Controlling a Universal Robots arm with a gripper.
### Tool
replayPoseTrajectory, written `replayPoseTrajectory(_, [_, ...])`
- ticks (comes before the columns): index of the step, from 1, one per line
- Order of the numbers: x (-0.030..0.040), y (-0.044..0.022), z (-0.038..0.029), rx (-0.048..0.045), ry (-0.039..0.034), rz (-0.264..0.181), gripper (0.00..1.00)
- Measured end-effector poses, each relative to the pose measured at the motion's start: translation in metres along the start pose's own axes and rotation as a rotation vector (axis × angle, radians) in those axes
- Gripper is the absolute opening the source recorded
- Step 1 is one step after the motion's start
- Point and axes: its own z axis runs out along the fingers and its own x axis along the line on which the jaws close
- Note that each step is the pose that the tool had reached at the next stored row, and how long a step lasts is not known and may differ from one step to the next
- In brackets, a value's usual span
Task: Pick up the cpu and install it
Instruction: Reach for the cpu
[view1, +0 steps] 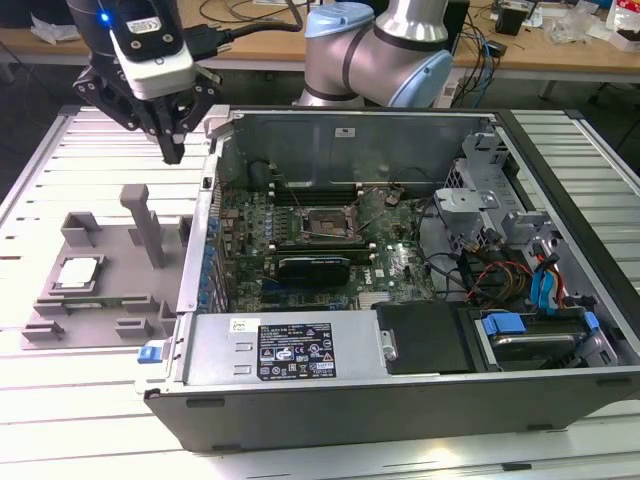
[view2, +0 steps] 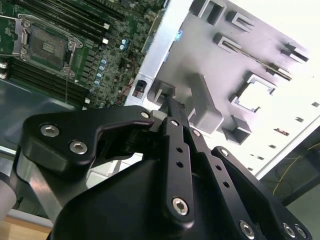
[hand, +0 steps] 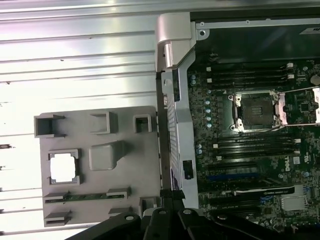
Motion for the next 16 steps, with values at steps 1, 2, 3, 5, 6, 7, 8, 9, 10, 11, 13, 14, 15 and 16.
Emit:
replayPoseTrajectory(1, [0.0016,-0.0001,0.0,0.0,0.0,0.0,0.11])
replayPoseTrajectory(2, [0.0035,-0.0001,-0.0001,0.0,0.0001,0.0,0.11])
replayPoseTrajectory(3, [0.0053,-0.0002,-0.0001,0.0,0.0,0.0,0.11])
replayPoseTrajectory(5, [0.0087,-0.0003,-0.0002,0.0,0.0,0.0,0.11])
replayPoseTrajectory(6, [0.0114,-0.0005,-0.0003,0.0,0.0,0.0,0.11])
replayPoseTrajectory(7, [0.0131,-0.0005,-0.0003,0.0,0.0,0.0,0.11])
replayPoseTrajectory(8, [0.0143,-0.0006,-0.0003,-0.0001,-0.0001,0.0,0.11])
replayPoseTrajectory(9, [0.0167,-0.0008,-0.0004,0.0,0.0,0.0,0.11])
replayPoseTrajectory(10, [0.0193,-0.001,-0.0005,0.0,-0.0001,0.0,0.11])
replayPoseTrajectory(11, [0.0204,-0.001,-0.0005,0.0,0.0,0.0,0.11])
replayPoseTrajectory(13, [0.0241,-0.0013,-0.0006,0.0,0.0,0.0,0.11])
replayPoseTrajectory(14, [0.0278,-0.0015,-0.0007,0.0,0.0,0.0,0.11])
replayPoseTrajectory(15, [0.0319,-0.0018,-0.0008,0.0,0.0,0.0,0.11])
replayPoseTrajectory(16, [0.0357,-0.002,-0.0009,0.0,-0.0001,0.0,0.11])
